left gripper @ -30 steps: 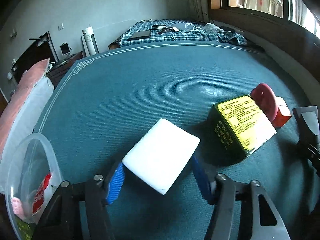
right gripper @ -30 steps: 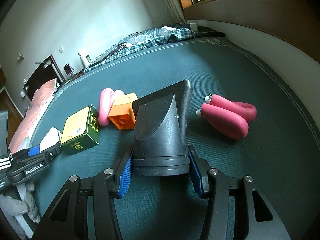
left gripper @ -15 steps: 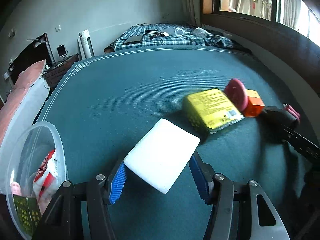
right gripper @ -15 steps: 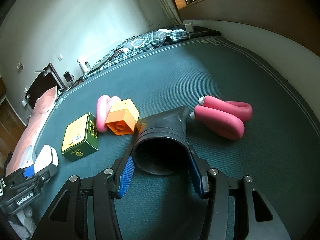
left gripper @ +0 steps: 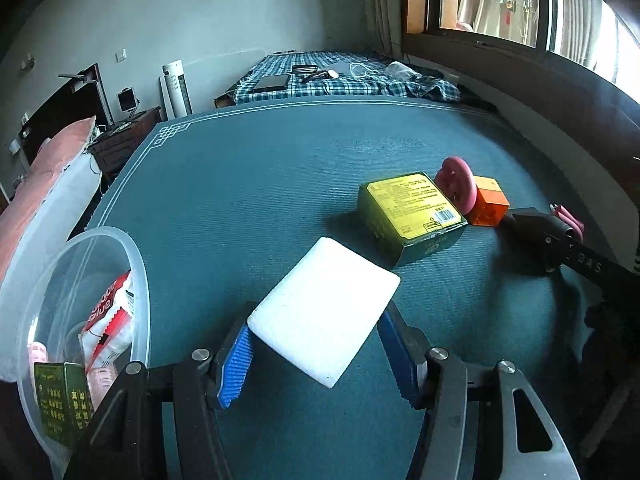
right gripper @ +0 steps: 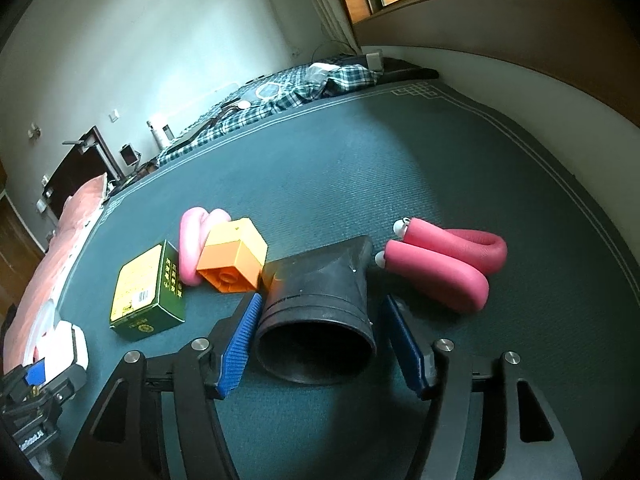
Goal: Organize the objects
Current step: 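Grasp the black funnel with the right gripper while the left grasps the white block, then carry the white block over the bowl while the right carries the funnel there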
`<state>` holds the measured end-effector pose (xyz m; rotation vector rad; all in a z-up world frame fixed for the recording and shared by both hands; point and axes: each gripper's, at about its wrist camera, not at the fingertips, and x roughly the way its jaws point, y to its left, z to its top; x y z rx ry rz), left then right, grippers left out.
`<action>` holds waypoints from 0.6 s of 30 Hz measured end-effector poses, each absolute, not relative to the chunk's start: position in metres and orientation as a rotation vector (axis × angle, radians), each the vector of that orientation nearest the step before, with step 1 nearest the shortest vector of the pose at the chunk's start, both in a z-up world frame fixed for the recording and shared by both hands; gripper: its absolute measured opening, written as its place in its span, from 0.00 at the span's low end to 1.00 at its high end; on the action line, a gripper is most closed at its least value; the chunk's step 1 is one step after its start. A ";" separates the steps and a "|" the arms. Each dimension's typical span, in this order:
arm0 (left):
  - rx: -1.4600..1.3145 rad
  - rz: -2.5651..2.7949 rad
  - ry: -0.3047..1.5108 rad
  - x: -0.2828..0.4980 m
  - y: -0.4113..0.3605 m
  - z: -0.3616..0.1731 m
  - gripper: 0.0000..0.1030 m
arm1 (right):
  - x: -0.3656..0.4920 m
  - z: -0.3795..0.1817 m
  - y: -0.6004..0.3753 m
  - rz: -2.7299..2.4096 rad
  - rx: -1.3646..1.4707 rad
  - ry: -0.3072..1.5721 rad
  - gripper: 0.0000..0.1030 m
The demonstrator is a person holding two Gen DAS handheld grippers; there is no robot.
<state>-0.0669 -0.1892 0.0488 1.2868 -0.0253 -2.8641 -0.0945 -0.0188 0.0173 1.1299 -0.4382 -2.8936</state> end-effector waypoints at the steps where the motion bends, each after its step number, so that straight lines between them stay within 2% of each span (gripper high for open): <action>1: 1.285 -2.865 -0.024 -0.066 -0.189 0.049 0.61 | -0.095 0.017 -0.019 -2.888 1.128 -0.432 0.53; 2: 1.284 -2.865 -0.022 -0.066 -0.189 0.049 0.61 | -0.095 0.017 -0.020 -2.880 1.129 -0.421 0.49; 18: 1.207 -2.856 0.042 -0.045 -0.217 0.064 0.61 | -0.074 0.029 -0.017 -2.920 1.047 -0.458 0.49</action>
